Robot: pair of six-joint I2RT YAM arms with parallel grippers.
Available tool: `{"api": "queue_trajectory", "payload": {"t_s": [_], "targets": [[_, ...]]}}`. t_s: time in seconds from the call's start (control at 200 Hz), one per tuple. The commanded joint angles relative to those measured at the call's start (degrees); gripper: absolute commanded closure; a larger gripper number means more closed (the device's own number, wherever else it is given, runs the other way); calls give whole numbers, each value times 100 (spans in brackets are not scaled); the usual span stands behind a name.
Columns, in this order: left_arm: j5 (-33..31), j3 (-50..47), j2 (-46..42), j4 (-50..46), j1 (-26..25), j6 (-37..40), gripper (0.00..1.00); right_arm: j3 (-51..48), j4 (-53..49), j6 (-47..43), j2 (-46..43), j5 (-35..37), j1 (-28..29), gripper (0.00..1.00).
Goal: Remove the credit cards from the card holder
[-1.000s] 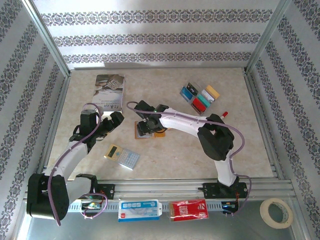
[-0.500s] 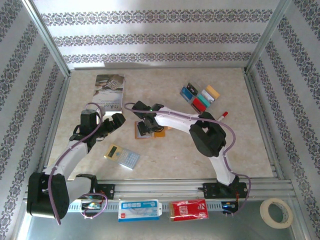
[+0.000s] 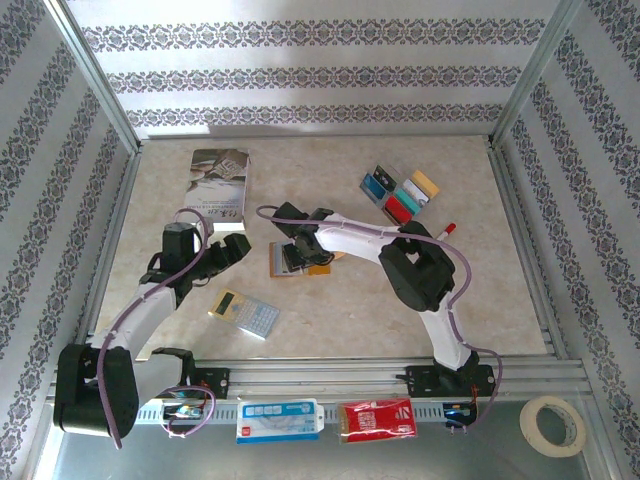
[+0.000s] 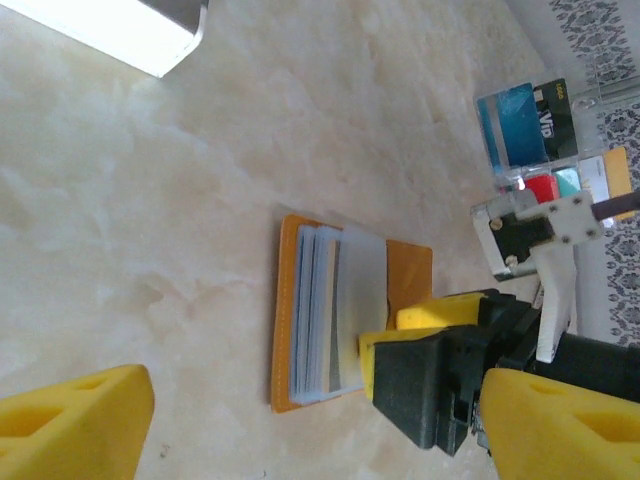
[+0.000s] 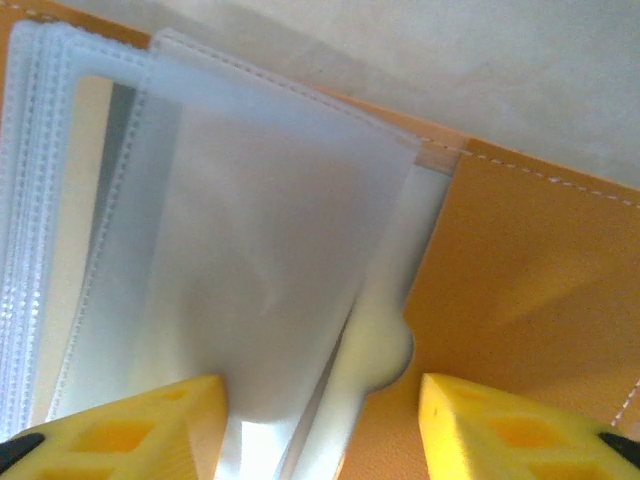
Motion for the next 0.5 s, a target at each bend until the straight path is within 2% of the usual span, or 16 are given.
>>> {"api": "queue_trajectory", "payload": {"t_s": [0.0,0.075,0.225,0.495], "targets": [[218,-166,93,142,27,-132,19,-388,-247,44,252,116,-130,49],[232,-231,156,333,-15,-287,28,-467,-151,32,216,20,-161,51],[239,-424,307,966,-235,-769,39,-685,206,25,107,-347,-232,53],[-154,-267,887,1200,-1016,-1013,56,-767,381,33,68,-552,-242,59]]}}
